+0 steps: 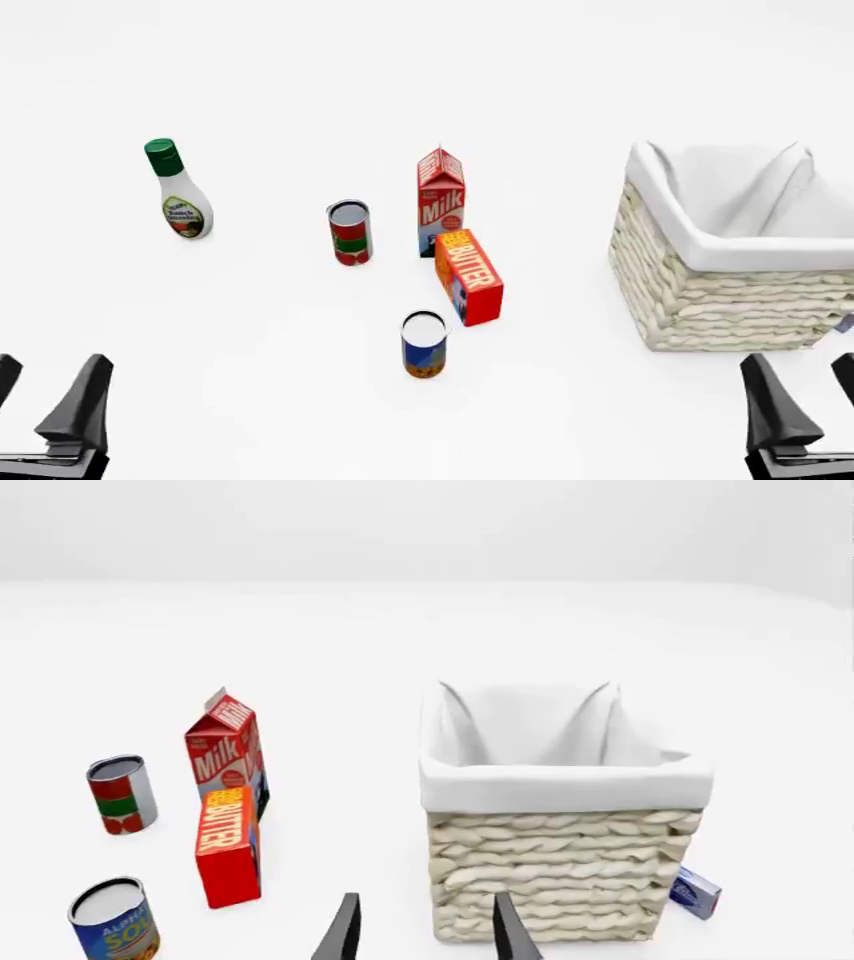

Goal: Pick the alphabet soup and place it in the basket.

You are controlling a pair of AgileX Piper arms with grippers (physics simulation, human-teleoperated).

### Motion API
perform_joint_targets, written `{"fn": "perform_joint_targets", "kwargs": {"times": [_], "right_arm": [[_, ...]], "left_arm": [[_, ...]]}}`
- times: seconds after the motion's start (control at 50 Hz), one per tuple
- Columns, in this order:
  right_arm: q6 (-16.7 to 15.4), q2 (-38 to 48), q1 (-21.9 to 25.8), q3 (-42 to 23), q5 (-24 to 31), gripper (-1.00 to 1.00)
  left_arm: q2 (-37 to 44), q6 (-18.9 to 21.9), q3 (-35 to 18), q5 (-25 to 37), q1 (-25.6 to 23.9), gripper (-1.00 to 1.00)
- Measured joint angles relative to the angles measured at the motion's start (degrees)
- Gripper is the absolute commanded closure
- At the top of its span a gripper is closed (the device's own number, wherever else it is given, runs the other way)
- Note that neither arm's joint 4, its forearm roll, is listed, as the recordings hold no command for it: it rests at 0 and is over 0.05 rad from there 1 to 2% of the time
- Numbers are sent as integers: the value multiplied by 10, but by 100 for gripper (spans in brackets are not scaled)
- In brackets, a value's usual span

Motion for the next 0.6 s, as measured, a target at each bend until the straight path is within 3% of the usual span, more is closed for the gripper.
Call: {"fn": "perform_joint_targets", "kwargs": {"times": [0.6], "right_arm": [[-5,-1,21,-39,22,-100]], "left_arm": [[0,0,0,0,0,-100]]}}
